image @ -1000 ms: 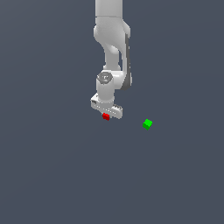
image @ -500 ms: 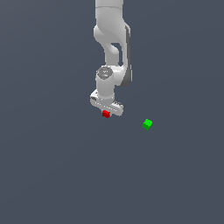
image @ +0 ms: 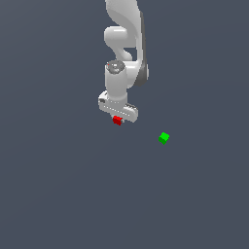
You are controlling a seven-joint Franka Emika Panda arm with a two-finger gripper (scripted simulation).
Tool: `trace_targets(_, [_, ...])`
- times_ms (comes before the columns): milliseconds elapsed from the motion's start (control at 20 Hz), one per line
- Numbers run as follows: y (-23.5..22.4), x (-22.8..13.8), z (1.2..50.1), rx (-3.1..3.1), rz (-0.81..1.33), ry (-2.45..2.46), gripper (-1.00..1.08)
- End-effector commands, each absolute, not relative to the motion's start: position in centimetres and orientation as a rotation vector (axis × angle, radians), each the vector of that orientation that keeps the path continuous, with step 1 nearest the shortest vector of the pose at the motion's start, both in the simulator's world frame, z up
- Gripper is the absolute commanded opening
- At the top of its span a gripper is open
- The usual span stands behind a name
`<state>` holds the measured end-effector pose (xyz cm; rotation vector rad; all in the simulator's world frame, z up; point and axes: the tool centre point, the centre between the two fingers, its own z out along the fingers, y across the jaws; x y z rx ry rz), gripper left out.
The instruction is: Stack the red cube on top of the green cube.
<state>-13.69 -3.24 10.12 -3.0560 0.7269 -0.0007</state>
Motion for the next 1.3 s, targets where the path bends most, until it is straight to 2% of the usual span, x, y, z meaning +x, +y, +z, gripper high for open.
trace_targets(0, [-3.3, -13.7, 11.1, -3.056, 0.000, 0.727, -1.00])
trace_targets(650, [-2.1, -13.4, 11.6, -3.057, -0.001, 0.727, -1.00])
trace_targets(950, [1.1, -12.6, 10.9, -3.055, 0.000, 0.727, -1.00])
trace_targets(1250, [6.6, -11.3, 9.6, -3.055, 0.000, 0.727, -1.00])
